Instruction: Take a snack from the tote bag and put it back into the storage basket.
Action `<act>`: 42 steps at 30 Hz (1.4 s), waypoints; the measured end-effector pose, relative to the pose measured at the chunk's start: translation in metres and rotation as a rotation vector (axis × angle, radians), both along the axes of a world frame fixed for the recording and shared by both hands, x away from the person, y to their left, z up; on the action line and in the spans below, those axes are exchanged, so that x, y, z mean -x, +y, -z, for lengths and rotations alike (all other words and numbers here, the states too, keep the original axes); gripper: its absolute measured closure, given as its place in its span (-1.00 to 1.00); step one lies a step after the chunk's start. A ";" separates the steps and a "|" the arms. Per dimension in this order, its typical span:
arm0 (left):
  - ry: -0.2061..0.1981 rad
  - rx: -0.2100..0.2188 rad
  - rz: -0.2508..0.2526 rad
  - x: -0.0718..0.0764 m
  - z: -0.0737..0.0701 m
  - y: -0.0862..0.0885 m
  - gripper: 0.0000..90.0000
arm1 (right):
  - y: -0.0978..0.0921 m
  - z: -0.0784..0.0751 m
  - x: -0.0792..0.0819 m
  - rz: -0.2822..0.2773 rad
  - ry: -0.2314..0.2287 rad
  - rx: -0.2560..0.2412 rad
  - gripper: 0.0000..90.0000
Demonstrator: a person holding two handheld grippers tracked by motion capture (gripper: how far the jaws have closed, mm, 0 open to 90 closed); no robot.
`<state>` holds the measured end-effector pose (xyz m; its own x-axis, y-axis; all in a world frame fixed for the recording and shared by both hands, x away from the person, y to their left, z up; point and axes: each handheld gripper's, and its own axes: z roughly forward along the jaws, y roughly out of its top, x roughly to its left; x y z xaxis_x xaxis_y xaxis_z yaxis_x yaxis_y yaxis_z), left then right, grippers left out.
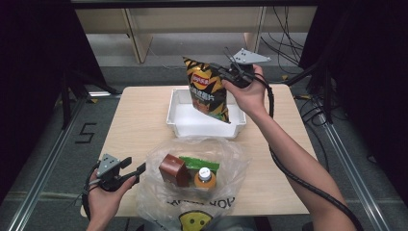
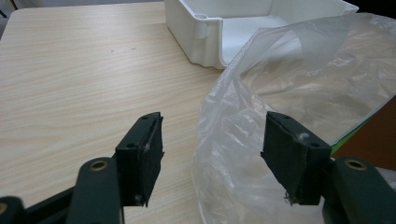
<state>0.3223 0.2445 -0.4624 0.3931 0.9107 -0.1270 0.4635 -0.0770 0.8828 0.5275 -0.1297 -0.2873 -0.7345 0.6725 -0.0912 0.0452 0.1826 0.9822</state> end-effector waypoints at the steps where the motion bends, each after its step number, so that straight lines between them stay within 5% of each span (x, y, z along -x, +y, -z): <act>1: 0.000 0.000 0.000 0.000 0.000 0.000 -0.16 | 0.000 0.000 -0.001 0.000 0.004 0.000 1.00; 42: 0.001 0.007 -0.001 0.000 0.000 0.002 -0.17 | 0.022 0.040 -0.047 0.068 0.096 0.000 1.00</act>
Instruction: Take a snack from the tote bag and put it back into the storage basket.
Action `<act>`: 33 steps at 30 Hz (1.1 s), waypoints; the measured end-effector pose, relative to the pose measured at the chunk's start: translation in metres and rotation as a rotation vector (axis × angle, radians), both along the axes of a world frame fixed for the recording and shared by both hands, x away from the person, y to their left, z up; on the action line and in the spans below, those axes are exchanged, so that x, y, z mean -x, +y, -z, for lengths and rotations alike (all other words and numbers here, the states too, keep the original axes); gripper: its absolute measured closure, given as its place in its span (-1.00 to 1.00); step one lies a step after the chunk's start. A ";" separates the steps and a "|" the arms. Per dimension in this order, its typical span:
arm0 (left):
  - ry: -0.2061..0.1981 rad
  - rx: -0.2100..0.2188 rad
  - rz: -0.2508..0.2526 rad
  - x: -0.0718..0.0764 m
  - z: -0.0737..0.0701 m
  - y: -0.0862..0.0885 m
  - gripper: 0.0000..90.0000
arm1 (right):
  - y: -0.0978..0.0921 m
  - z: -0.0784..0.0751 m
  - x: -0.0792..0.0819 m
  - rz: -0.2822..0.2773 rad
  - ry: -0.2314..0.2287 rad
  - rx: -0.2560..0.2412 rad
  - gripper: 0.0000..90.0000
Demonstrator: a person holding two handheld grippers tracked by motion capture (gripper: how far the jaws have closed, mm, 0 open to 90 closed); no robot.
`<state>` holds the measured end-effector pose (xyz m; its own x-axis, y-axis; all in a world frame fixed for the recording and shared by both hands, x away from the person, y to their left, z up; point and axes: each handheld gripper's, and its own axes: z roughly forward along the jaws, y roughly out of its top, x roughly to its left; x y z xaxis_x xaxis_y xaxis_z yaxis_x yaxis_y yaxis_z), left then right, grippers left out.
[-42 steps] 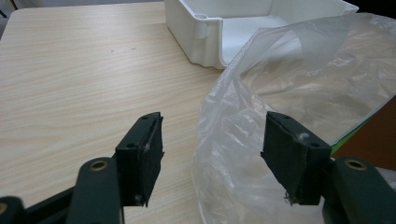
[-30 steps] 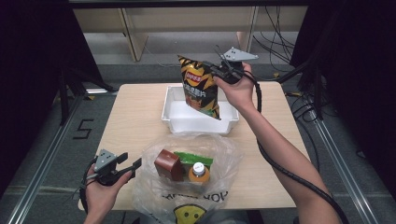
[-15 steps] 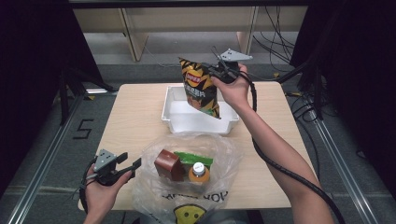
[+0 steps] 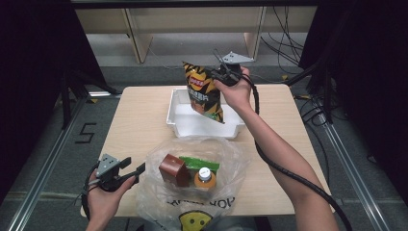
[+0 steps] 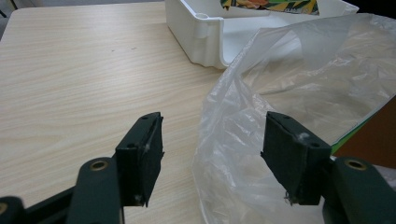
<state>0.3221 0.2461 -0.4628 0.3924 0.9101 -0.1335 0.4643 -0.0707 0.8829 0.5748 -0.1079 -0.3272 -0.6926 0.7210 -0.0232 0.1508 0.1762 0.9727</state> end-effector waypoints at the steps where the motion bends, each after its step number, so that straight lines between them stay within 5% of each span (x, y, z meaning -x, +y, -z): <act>1: 0.000 -0.001 0.000 0.000 0.000 0.000 -0.16 | 0.000 0.001 -0.003 -0.008 -0.017 0.010 1.00; 14: -0.003 -0.006 0.003 0.000 0.000 0.001 -0.17 | 0.003 0.014 -0.014 0.020 0.054 0.001 1.00; 33: 0.002 -0.002 0.002 0.000 0.000 0.000 -0.17 | 0.005 0.035 -0.024 0.037 0.078 0.029 1.00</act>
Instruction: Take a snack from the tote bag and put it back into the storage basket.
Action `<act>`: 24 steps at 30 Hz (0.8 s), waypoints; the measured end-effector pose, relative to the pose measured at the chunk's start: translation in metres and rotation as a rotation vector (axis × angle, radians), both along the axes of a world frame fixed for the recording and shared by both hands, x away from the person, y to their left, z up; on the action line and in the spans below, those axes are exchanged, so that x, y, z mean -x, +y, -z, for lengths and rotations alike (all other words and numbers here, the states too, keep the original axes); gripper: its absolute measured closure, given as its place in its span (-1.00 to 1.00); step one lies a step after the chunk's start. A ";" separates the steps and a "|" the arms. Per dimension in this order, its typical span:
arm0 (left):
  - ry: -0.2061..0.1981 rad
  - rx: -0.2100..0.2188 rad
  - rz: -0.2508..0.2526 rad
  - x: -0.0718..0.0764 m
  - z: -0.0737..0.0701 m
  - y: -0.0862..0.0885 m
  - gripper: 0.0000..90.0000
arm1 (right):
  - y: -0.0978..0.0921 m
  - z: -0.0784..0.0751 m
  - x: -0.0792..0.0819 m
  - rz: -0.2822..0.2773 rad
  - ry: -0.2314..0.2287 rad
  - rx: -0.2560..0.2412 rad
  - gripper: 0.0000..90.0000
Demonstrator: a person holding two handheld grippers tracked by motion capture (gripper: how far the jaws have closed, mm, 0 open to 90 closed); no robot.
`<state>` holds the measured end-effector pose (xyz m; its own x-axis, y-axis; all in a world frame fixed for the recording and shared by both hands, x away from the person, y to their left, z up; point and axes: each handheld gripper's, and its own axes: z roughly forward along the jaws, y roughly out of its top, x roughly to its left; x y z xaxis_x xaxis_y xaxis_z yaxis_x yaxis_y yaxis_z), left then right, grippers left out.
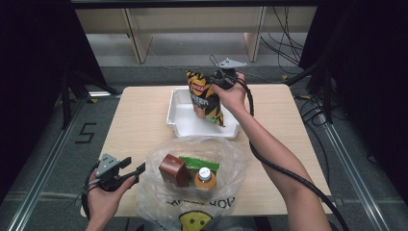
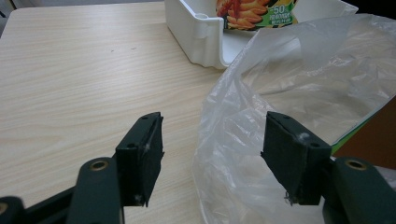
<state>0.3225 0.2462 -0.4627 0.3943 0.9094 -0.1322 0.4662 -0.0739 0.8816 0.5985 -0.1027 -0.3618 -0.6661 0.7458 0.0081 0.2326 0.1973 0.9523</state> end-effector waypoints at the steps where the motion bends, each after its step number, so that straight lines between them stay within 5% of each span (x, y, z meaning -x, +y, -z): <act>1: 0.002 0.001 -0.003 0.000 0.000 0.000 -0.16 | 0.000 0.000 0.000 0.000 0.006 -0.002 1.00; 24: -0.001 0.002 0.000 0.000 0.000 0.000 -0.16 | -0.002 0.003 -0.006 0.028 -0.025 0.024 0.98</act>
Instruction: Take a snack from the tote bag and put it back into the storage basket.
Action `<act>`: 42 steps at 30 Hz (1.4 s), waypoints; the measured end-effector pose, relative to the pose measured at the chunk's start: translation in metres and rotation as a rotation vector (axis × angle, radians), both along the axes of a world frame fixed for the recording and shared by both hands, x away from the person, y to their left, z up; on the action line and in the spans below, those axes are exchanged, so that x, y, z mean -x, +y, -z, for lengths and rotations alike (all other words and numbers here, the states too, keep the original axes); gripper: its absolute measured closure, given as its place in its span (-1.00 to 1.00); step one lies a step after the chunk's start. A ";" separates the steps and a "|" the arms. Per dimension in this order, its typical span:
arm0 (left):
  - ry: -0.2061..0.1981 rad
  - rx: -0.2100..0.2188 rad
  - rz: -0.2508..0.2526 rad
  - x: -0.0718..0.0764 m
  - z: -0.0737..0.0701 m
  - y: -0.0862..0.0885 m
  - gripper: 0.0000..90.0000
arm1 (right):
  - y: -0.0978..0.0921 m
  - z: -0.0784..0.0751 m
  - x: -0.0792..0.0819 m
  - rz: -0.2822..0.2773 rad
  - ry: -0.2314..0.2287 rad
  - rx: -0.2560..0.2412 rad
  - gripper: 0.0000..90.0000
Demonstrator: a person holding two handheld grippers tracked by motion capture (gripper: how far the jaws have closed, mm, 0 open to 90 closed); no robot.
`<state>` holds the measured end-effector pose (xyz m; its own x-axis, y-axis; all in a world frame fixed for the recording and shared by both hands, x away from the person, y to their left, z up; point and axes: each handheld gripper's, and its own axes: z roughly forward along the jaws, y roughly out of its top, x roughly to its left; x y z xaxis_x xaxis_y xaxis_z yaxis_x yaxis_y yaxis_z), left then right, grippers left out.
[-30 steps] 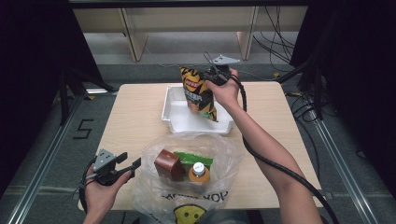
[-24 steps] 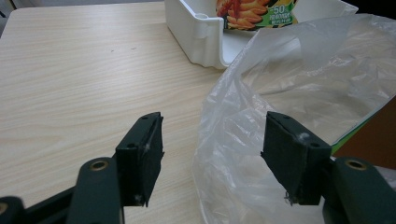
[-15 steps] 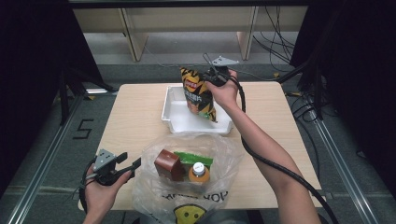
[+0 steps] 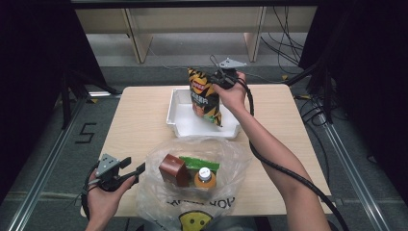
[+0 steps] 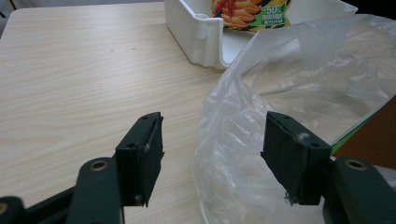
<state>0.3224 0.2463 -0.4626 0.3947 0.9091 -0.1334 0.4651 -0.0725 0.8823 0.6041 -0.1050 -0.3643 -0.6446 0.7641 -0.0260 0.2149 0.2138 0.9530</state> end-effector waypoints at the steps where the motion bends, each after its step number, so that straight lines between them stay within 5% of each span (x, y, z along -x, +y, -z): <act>1: 0.001 -0.001 0.001 0.000 0.000 0.000 -0.17 | -0.001 0.000 0.000 0.003 0.002 0.001 0.97; 11: 0.001 -0.002 0.003 0.000 0.000 0.000 -0.17 | -0.006 0.000 -0.004 0.004 -0.018 0.079 0.95; 29: 0.002 0.000 -0.002 0.000 0.000 0.000 -0.16 | -0.007 0.002 -0.008 0.026 -0.026 0.103 0.87; 42: -0.004 -0.004 0.003 0.000 0.000 0.000 -0.17 | -0.009 0.001 -0.003 0.055 0.026 0.087 0.24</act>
